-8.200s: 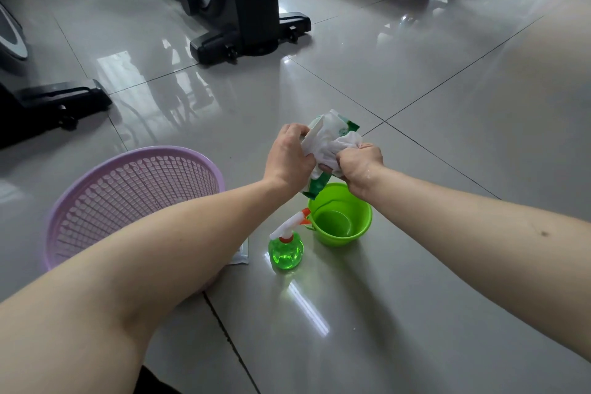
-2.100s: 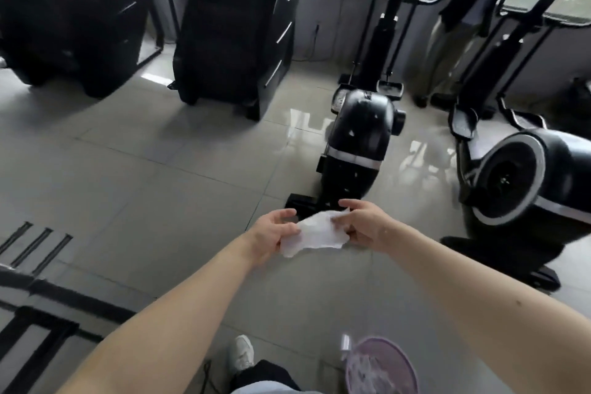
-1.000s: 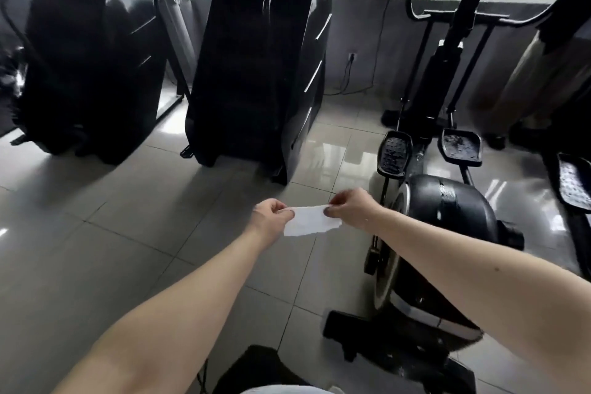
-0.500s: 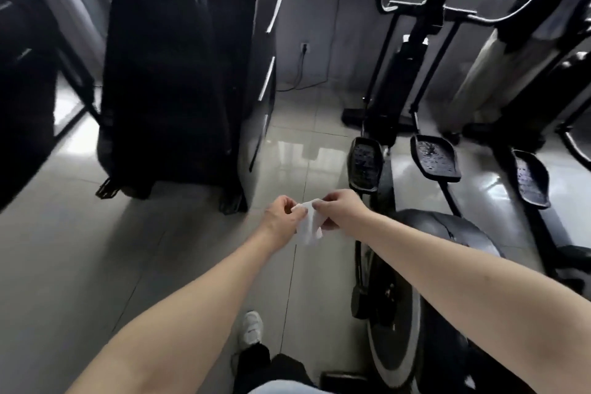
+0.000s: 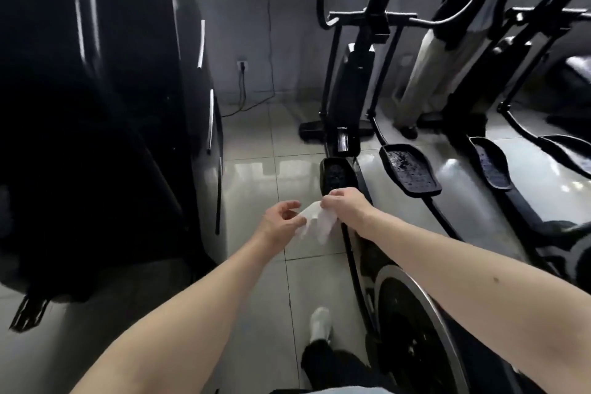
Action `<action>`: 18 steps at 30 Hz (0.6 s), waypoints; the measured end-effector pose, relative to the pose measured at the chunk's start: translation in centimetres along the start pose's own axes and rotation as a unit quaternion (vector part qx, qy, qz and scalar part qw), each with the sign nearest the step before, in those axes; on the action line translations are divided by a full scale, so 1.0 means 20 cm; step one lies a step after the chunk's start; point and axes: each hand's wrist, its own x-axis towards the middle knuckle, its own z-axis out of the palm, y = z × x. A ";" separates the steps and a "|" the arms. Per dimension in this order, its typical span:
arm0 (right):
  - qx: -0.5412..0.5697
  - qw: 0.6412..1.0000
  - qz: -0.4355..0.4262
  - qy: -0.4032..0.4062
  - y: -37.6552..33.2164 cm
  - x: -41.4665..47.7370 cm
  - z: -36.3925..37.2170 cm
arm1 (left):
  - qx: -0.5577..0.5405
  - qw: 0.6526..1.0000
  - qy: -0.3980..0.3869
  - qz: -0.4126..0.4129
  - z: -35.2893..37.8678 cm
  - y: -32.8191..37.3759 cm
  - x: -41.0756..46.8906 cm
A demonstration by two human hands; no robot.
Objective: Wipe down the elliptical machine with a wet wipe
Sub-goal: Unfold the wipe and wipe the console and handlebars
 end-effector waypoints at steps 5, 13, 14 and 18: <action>-0.011 0.999 -0.007 -0.040 -0.09 0.53 -0.24 | 0.080 0.995 -0.041 0.034 0.07 0.23 0.53; -0.116 0.990 -0.060 -0.054 -0.34 1.26 -0.70 | 0.249 0.965 0.039 0.075 0.24 0.72 1.25; -0.135 0.987 -0.069 -0.048 -0.37 1.33 -0.75 | 0.265 0.960 0.047 0.080 0.25 0.78 1.32; -0.128 0.987 -0.081 -0.051 -0.50 1.58 -0.90 | 0.299 0.948 -0.018 0.110 0.29 0.93 1.60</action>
